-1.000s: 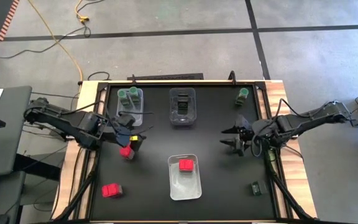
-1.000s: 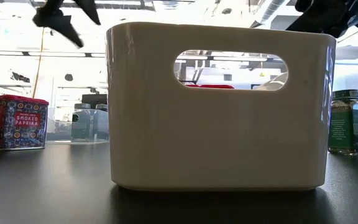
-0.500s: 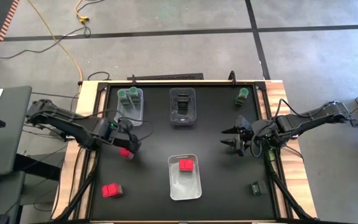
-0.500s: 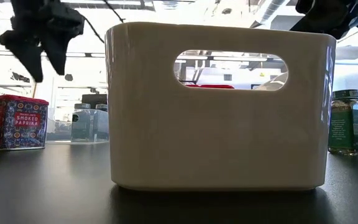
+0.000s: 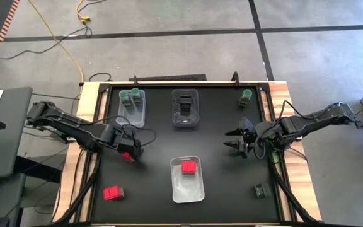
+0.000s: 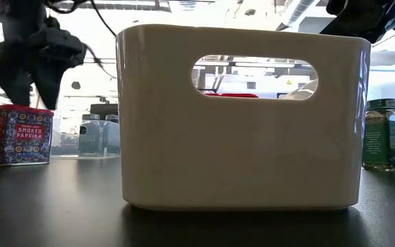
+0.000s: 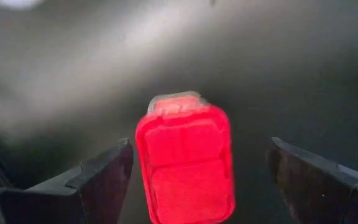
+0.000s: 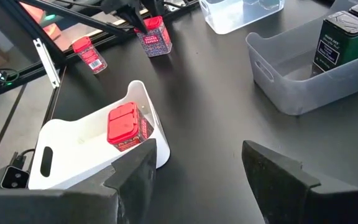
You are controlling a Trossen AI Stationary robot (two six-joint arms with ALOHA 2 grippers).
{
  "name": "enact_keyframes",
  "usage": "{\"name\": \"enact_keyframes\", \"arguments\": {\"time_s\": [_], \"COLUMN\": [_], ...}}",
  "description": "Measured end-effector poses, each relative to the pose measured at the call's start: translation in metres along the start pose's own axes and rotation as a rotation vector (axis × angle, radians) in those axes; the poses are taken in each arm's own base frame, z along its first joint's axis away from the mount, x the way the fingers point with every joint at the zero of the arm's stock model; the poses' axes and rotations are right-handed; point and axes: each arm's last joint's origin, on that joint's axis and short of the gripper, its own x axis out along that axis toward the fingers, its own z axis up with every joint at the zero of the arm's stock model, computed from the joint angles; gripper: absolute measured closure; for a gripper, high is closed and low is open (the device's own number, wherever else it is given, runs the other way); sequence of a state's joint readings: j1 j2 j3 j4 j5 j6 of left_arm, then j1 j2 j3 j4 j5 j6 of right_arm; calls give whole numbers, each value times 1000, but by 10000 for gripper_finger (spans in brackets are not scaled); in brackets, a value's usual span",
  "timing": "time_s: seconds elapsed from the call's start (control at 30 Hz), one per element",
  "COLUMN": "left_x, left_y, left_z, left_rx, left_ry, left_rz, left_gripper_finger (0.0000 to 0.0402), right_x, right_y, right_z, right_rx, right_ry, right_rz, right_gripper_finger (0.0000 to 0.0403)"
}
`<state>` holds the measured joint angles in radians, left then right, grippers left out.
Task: Sort spices by type
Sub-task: Put the top red seasoning can into the white bin
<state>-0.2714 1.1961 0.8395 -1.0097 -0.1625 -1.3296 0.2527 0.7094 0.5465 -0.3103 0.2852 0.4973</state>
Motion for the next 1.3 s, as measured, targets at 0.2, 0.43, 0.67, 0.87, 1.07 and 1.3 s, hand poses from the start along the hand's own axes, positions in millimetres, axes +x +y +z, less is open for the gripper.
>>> {"name": "enact_keyframes", "arguments": {"time_s": [0.2,0.43,0.67,0.87,1.07,1.3], "left_x": [8,8,7,7,7,7], "left_y": [5,5,5,5,5,0], "left_z": [-3,-3,-4,-5,-5,-3], "left_rx": [-43,-37,-40,-40,-30,-15], "left_ry": [10,34,63,81,81,69], "left_rz": [31,22,18,17,15,-30], "left_gripper_finger": [52,55,95,151,192,192], "right_x": [0,0,0,0,0,0], "right_y": [0,0,0,0,0,0], "right_z": [0,0,0,0,0,0], "right_rx": [0,3,3,3,2,0], "right_ry": [0,0,-1,-1,-1,0], "right_rz": [0,0,0,0,0,0], "right_gripper_finger": [137,137,137,137,137,137]}}
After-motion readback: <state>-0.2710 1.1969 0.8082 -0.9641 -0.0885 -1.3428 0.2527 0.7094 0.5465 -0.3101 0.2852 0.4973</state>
